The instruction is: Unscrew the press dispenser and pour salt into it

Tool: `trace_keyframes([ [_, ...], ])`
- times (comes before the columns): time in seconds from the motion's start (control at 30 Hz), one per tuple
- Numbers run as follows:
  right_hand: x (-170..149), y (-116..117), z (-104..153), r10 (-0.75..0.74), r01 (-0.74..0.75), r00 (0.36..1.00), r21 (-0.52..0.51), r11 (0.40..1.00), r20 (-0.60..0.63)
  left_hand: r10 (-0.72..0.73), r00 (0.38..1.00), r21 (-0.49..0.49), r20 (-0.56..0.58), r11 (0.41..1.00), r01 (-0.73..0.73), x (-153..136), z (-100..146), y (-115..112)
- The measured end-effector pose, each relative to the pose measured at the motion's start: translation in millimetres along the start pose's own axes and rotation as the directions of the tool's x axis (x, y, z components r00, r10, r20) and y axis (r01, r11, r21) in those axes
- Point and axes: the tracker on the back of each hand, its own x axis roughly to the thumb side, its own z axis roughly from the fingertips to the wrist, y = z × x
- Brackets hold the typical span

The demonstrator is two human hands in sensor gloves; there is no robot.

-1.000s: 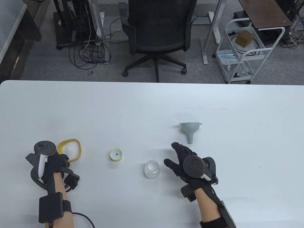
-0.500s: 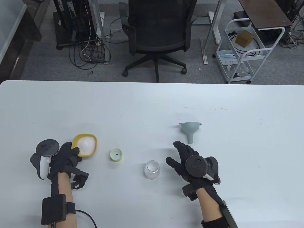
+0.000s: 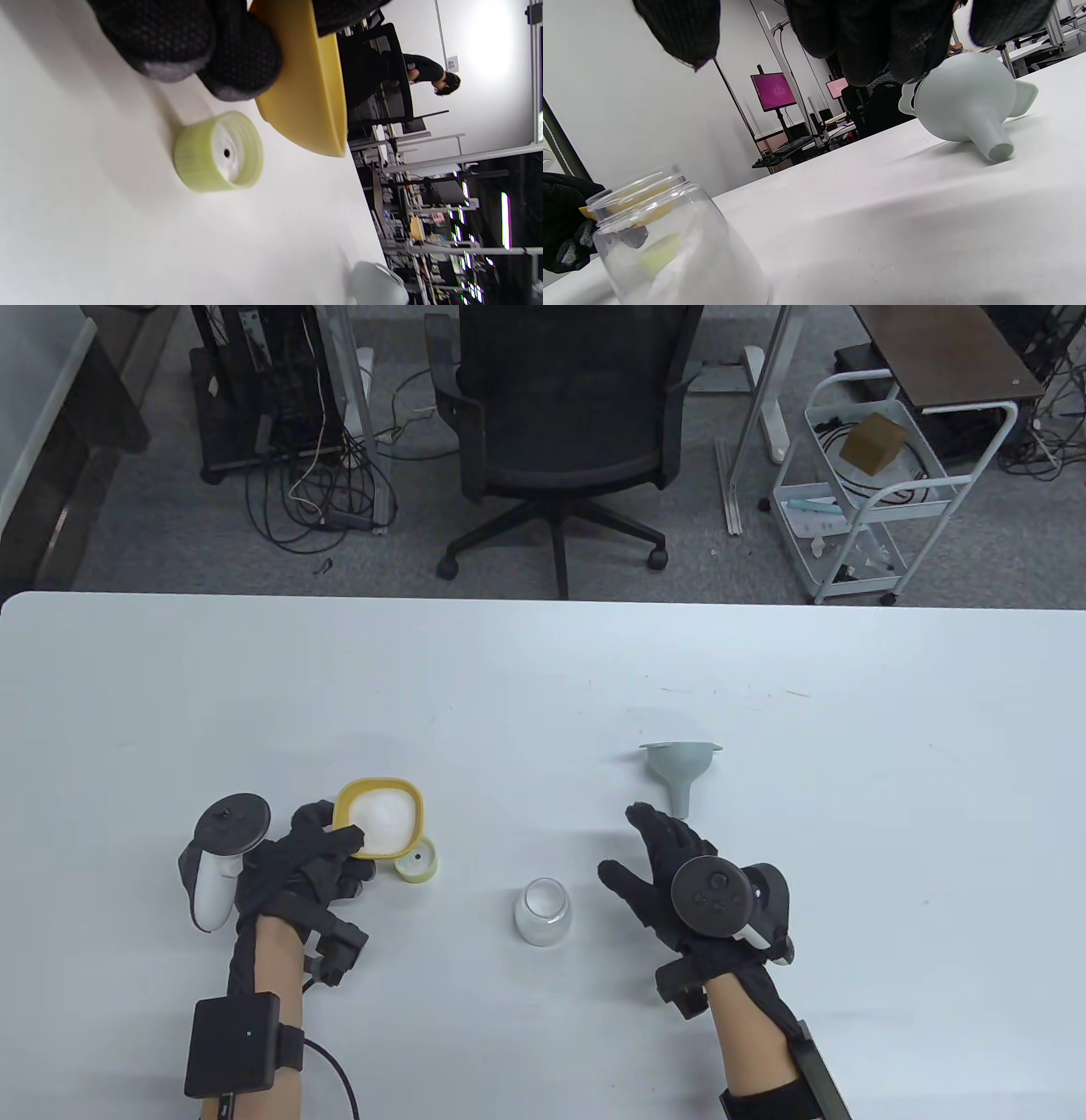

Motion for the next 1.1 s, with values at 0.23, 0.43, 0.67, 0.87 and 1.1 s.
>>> trace_keyframes([
  [0.23, -3, 0, 1, 0.021, -0.021, 1.0, 0.003, 1.0, -0.015, 0.082, 0.993, -0.049, 0.082, 0.996, -0.078, 11, 9, -22],
  [0.43, -5, 4, -2, 0.059, -0.058, 0.998, 0.021, 0.998, -0.025, 0.338, 0.932, -0.102, 0.134, 0.94, -0.326, 9, 16, -40],
  [0.67, -12, 6, -8, 0.117, -0.112, 0.989, 0.063, 0.992, -0.088, 0.509, 0.854, -0.186, 0.107, 0.854, -0.486, -1, 26, -50],
  [0.87, -20, 1, -30, 0.181, -0.169, 0.965, 0.079, 0.983, -0.187, 0.545, 0.835, -0.272, 0.072, 0.816, -0.51, -14, 30, -57],
  [1.1, -21, -2, -80, 0.388, -0.353, 0.865, 0.165, 0.921, -0.318, 0.549, 0.831, -0.289, 0.087, 0.813, -0.506, -21, 27, -60],
])
